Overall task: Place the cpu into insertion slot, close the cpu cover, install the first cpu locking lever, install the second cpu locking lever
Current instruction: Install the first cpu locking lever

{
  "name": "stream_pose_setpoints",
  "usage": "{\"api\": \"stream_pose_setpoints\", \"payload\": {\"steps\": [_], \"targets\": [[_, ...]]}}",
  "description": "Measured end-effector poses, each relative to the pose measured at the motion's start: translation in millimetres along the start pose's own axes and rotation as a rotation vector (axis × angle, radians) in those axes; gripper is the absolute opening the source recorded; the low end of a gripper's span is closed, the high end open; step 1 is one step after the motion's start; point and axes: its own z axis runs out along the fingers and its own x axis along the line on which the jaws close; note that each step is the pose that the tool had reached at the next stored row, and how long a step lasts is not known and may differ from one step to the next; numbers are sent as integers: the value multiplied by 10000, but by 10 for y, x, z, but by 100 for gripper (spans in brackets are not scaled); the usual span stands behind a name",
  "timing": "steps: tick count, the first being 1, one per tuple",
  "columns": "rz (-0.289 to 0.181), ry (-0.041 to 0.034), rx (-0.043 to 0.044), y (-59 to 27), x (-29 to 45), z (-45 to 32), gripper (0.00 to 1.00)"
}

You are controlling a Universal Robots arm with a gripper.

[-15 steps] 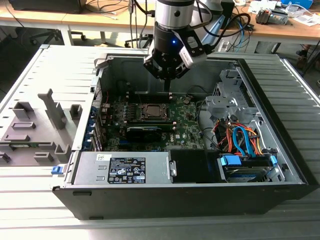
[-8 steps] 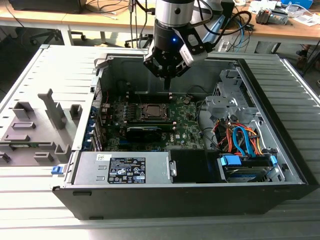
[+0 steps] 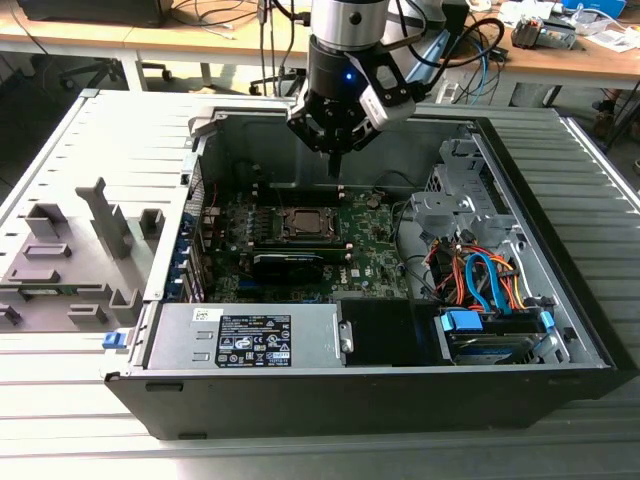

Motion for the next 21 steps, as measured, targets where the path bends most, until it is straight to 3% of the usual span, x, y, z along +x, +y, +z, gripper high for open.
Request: {"api": "stream_pose_setpoints", "payload": {"steps": [21], "targets": [[2, -7, -154, 2, -2, -101, 11]]}}
